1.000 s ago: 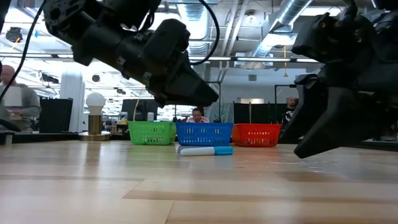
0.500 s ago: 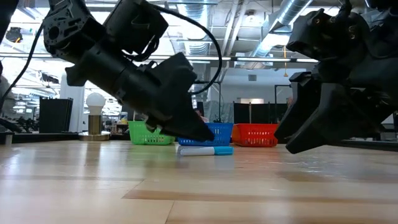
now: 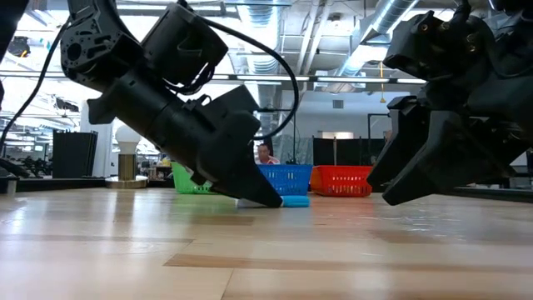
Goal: Pick & Place Markers
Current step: Put the small blue highlighter pen into the green bin
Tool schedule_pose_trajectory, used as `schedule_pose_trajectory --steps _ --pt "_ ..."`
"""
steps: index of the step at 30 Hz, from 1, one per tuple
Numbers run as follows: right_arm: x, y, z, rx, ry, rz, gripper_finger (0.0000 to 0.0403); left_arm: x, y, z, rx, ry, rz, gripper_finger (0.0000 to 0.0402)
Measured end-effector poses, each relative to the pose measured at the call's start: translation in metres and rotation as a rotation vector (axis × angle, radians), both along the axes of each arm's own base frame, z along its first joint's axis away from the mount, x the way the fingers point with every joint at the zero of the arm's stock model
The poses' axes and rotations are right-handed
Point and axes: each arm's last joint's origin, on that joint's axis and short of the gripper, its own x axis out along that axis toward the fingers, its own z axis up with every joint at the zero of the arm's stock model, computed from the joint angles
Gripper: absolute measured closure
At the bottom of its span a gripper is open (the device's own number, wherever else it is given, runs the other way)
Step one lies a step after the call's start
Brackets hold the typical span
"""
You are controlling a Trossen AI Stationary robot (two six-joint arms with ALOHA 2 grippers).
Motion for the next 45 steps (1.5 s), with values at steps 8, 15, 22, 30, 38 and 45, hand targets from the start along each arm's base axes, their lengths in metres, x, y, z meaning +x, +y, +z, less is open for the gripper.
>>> schedule_pose_trajectory --steps 8,15,22,30,38,45 --pt "0.0 0.0 0.0 0.0 0.0 0.0 0.0177 0.0 0.01 -0.003 0.025 0.053 0.006 0.0317" --pt "0.0 0.0 0.0 0.0 0.0 0.0 0.0177 -0.001 0.011 0.003 0.08 0.063 -0.026 0.0365" --pt "0.0 0.0 0.0 0.0 0.0 0.001 0.0177 -0.003 0.018 0.036 0.099 0.008 -0.013 0.036" --pt "0.0 0.0 0.0 -0.005 0.002 0.006 0.0177 -0.014 0.023 0.082 0.156 -0.043 0.031 0.036" --pt "0.0 0.0 0.0 -0.005 0.002 0.007 0.0177 -0.045 0.072 0.131 0.281 -0.07 0.351 0.036" --pt "0.0 0.0 0.0 -0.005 0.002 0.006 0.0177 -0.072 0.15 0.127 0.204 -0.073 0.614 0.0359"
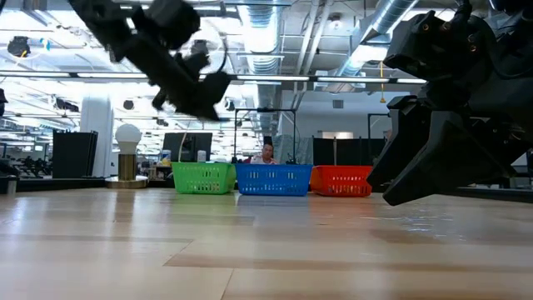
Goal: Pick & Place Markers
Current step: Put the small blue highlighter pen into the green bin
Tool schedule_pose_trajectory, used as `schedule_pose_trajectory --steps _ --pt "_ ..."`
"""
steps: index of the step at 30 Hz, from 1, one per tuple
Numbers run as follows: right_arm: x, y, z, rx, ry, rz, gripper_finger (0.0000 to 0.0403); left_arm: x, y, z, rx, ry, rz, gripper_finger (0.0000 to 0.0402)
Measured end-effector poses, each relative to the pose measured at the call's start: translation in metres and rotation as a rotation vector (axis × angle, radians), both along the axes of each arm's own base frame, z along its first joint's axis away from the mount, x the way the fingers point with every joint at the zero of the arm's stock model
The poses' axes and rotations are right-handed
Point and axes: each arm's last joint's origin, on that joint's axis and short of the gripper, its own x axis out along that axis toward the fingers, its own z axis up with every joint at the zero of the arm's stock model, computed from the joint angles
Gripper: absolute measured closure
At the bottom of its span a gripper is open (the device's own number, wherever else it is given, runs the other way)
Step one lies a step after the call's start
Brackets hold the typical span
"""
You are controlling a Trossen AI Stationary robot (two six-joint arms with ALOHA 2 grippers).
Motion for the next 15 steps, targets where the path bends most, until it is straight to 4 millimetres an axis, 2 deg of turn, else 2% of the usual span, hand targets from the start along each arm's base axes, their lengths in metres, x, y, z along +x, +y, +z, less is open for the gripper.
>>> schedule_pose_trajectory --steps 3,5,11,15 --pt "0.0 0.0 0.0 0.0 0.0 -0.001 0.0177 -0.007 0.029 -0.01 -0.091 -0.062 0.032 0.0359" --pt "0.0 0.0 0.0 -0.001 0.001 -0.001 0.0177 -0.01 0.039 -0.016 -0.126 -0.101 0.02 0.0358" --pt "0.0 -0.001 0.0 -0.004 0.006 -0.001 0.0177 -0.007 0.043 -0.018 -0.138 -0.142 -0.01 0.0357" --pt "0.0 -0.001 0.0 0.0 0.005 -0.005 0.0177 -0.007 0.043 -0.02 -0.14 -0.134 -0.009 0.0338"
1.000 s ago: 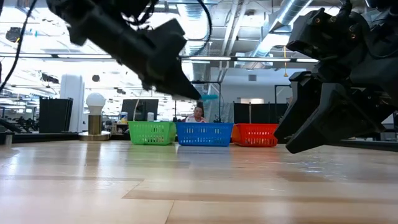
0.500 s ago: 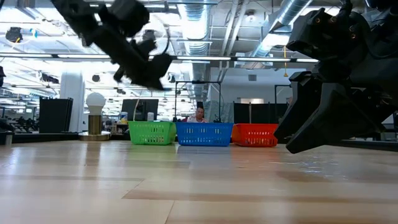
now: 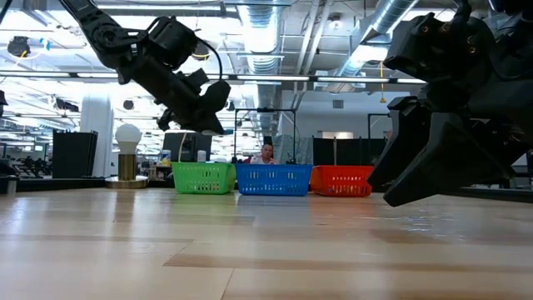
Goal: Pick & Place Markers
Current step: Put the small blue highlighter pen into the green bin, then return to Home Position
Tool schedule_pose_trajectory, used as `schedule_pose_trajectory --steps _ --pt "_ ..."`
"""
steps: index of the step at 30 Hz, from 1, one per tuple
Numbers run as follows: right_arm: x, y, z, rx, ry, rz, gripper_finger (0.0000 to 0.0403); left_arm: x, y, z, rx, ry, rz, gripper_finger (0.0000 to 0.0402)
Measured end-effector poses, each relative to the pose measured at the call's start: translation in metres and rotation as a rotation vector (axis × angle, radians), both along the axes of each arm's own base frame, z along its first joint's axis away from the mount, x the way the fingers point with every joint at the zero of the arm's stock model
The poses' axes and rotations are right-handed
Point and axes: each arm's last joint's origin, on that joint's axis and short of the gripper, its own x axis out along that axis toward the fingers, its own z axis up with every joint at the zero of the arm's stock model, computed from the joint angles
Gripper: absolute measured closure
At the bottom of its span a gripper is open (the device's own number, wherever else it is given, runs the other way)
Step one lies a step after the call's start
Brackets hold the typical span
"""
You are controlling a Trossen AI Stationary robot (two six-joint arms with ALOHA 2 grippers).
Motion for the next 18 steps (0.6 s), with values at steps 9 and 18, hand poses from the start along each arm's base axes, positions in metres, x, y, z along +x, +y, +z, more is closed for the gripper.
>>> schedule_pose_trajectory --steps 9,18 --pt "0.0 0.0 0.0 0.003 -0.001 -0.002 0.0177 0.0 0.0 0.0 0.001 -0.002 0.0 0.0289" --pt "-0.001 -0.001 -0.001 -0.007 0.014 -0.001 0.0177 0.0 -0.019 0.019 -0.02 -0.054 -0.284 0.0245"
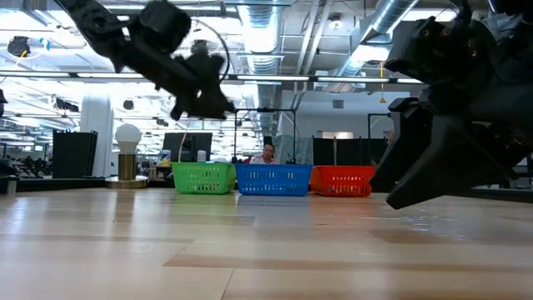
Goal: Pick & Place Markers
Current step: Return to Home Position
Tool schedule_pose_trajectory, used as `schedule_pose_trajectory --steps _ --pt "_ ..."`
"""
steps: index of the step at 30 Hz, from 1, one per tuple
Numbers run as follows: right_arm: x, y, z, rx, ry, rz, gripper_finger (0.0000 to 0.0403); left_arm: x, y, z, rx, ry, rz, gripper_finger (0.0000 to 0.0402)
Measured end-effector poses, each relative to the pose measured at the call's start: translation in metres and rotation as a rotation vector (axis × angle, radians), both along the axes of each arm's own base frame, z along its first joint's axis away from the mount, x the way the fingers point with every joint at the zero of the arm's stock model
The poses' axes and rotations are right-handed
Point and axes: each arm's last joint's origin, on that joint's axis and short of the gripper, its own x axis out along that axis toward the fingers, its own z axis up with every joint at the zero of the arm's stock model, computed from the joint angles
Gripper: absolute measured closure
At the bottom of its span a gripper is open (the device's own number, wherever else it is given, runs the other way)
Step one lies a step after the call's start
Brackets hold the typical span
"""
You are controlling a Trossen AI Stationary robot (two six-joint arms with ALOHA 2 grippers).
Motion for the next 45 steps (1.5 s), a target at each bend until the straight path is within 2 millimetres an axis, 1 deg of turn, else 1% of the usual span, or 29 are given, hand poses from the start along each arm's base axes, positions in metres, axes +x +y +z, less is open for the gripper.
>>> schedule_pose_trajectory --steps 2,5,7,9,11,14,16,18,20,22,24,26,28,30,35,39,41,43,45 --pt "0.0 -0.002 -0.001 -0.015 0.016 0.006 0.0177 -0.001 -0.014 0.01 0.018 -0.034 -0.096 0.0243" --pt "0.001 -0.002 -0.001 0.016 0.008 -0.018 0.0177 -0.009 -0.036 0.024 0.039 -0.097 -0.189 0.0242" --pt "0.0 -0.001 -0.001 0.042 0.018 -0.015 0.0177 -0.02 -0.051 0.033 0.065 -0.142 -0.248 0.0242" --pt "-0.001 0.002 0.001 0.055 0.032 0.033 0.0177 -0.033 -0.067 0.04 0.101 -0.188 -0.314 0.0242" --pt "-0.001 0.003 0.012 0.082 -0.004 0.045 0.0177 -0.05 -0.08 0.046 0.135 -0.242 -0.373 0.0242" --pt "-0.005 0.003 0.047 0.113 -0.107 0.094 0.0177 -0.079 -0.093 0.052 0.194 -0.337 -0.402 0.0242" --pt "-0.02 -0.003 0.072 0.111 -0.181 0.139 0.0177 -0.097 -0.097 0.05 0.217 -0.392 -0.376 0.0242" --pt "-0.044 -0.011 0.09 0.111 -0.266 0.153 0.0177 -0.112 -0.098 0.044 0.222 -0.436 -0.352 0.0242" --pt "-0.073 -0.022 0.096 0.129 -0.367 0.151 0.0177 -0.123 -0.099 0.035 0.22 -0.468 -0.359 0.0241" --pt "-0.101 -0.035 0.1 0.19 -0.487 0.182 0.0177 -0.13 -0.1 0.025 0.215 -0.487 -0.373 0.0241" --pt "-0.125 -0.048 0.099 0.273 -0.604 0.224 0.0177 -0.135 -0.101 0.015 0.206 -0.494 -0.386 0.0241" --pt "-0.143 -0.061 0.096 0.345 -0.699 0.276 0.0177 -0.137 -0.102 0.005 0.182 -0.494 -0.394 0.0241" --pt "-0.158 -0.073 0.09 0.402 -0.771 0.283 0.0177 -0.137 -0.103 -0.003 0.153 -0.494 -0.399 0.0241" --pt "-0.167 -0.082 0.085 0.445 -0.828 0.281 0.0177 -0.137 -0.104 -0.012 0.121 -0.474 -0.409 0.0241" --pt "-0.182 -0.096 0.068 0.475 -0.884 0.336 0.0177 -0.138 -0.106 -0.029 0.069 -0.452 -0.421 0.0241" --pt "-0.19 -0.105 0.06 0.484 -0.847 0.31 0.0177 -0.138 -0.106 -0.029 0.076 -0.462 -0.405 0.0241" --pt "-0.191 -0.106 0.064 0.489 -0.871 0.325 0.0177 -0.138 -0.106 -0.028 0.088 -0.467 -0.402 0.0241" --pt "-0.192 -0.105 0.064 0.469 -0.861 0.369 0.0177 -0.138 -0.106 -0.028 0.09 -0.467 -0.401 0.0241" --pt "-0.193 -0.104 0.064 0.454 -0.842 0.37 0.0177 -0.138 -0.106 -0.028 0.098 -0.459 -0.403 0.0241"
